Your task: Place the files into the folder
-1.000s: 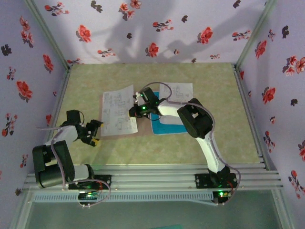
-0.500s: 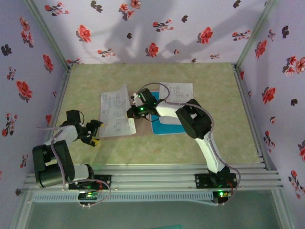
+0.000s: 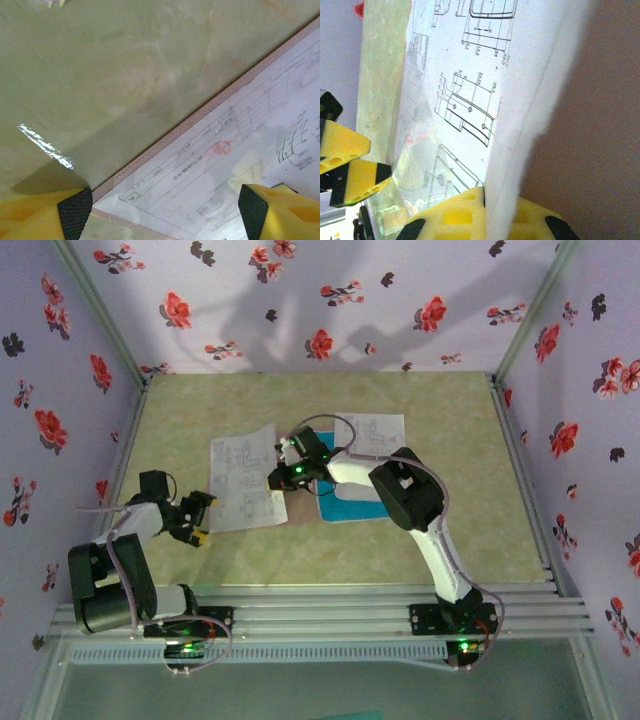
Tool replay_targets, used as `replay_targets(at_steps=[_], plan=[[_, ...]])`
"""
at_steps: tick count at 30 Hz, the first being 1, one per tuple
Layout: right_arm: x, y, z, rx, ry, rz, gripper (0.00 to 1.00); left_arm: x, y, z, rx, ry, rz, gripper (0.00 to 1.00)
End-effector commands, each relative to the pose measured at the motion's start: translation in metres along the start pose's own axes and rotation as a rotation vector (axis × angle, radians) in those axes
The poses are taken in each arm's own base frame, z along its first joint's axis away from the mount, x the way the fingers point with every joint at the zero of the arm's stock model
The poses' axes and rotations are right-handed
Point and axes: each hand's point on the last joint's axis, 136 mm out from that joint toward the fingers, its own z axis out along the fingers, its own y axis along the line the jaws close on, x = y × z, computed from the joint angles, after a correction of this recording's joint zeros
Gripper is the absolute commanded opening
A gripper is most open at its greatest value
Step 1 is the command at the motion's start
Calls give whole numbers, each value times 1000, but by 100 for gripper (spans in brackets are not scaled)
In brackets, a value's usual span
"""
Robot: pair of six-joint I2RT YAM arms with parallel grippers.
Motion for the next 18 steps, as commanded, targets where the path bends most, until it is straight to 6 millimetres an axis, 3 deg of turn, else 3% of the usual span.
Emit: replay_targets(at_steps=[1,18], plan=[[-1,0,-5,-2,32,-12,0,-5,16,18,-39,-12,21,82],[-7,3,12,-24,-19,79,0,-5,16,19,-41,-8,21,82]])
